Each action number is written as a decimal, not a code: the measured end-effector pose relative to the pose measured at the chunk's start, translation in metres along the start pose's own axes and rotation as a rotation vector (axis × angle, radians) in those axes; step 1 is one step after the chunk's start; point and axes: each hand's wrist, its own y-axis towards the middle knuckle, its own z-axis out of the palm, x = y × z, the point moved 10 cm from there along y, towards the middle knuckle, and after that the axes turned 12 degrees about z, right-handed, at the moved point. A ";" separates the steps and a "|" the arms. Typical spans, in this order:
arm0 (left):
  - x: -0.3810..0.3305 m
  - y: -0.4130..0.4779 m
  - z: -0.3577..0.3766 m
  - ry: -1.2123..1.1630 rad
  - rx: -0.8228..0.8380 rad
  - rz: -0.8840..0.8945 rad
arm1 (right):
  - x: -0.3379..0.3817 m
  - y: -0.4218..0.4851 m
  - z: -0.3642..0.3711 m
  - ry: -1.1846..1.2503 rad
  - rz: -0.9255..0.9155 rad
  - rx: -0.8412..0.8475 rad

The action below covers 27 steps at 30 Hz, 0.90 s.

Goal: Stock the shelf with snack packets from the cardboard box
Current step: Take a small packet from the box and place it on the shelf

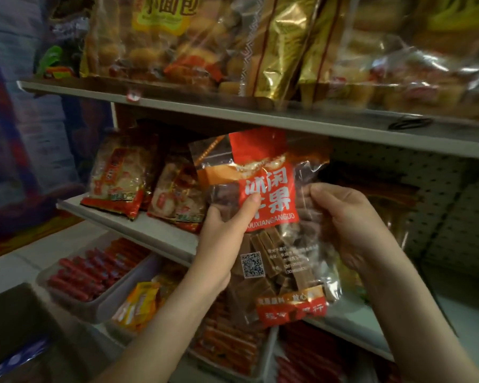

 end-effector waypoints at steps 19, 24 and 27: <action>0.031 -0.066 0.261 0.153 0.350 0.078 | 0.026 -0.096 -0.266 0.132 -0.194 -0.563; 0.049 -0.087 0.279 0.075 0.349 0.050 | 0.018 -0.095 -0.293 0.031 -0.148 -0.566; 0.060 -0.091 0.280 0.085 0.342 0.048 | 0.008 -0.092 -0.303 0.039 -0.129 -0.563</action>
